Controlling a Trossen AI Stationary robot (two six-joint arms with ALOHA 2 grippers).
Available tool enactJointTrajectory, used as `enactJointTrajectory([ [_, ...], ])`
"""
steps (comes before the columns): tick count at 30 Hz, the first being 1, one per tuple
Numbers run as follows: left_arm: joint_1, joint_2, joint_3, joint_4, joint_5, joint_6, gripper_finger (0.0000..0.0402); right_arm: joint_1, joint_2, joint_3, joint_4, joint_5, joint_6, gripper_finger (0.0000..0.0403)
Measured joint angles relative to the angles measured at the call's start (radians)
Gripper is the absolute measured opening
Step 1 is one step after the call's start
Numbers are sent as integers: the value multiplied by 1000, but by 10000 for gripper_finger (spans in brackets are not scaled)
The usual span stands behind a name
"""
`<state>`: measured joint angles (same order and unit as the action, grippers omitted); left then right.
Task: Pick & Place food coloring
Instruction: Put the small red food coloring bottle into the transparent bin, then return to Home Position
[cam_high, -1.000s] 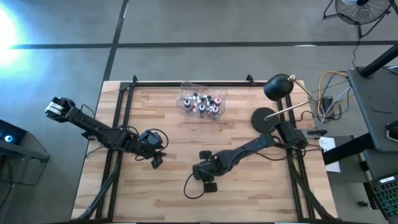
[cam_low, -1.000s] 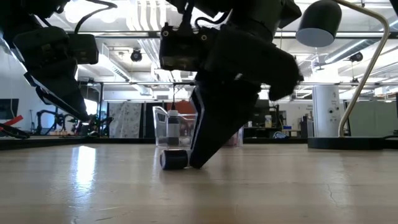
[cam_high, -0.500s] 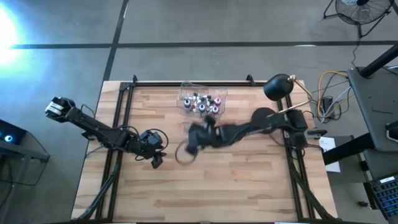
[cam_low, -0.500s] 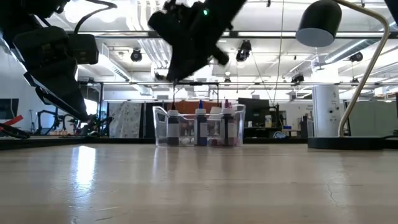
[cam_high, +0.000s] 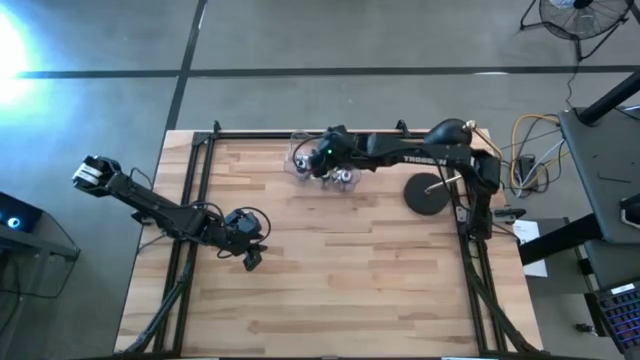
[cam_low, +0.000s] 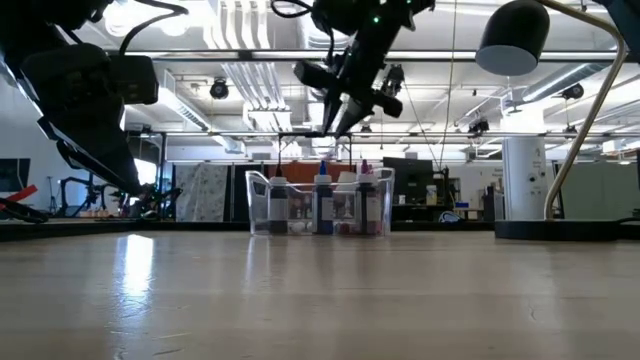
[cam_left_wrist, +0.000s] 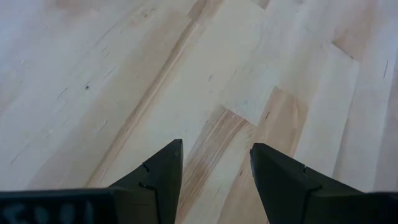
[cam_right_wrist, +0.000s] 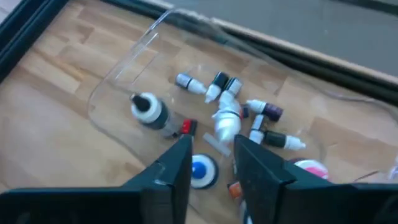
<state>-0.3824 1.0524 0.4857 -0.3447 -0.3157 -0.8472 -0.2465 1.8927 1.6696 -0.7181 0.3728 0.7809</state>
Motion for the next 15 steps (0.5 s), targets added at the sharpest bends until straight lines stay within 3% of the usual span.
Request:
enactJointTrajectory([
  [5, 0, 0, 0, -1, 0, -25, 163, -7, -2, 27, -1, -5, 24, 158],
  [8, 0, 0, 0, -1, 0, -27, 163, 5, -4, 76, 0, 14, -44, 183],
  [15, 3, 0, 0, -2, -14, 16, 163, 97, -5, 221, -2, 13, -217, 205],
])
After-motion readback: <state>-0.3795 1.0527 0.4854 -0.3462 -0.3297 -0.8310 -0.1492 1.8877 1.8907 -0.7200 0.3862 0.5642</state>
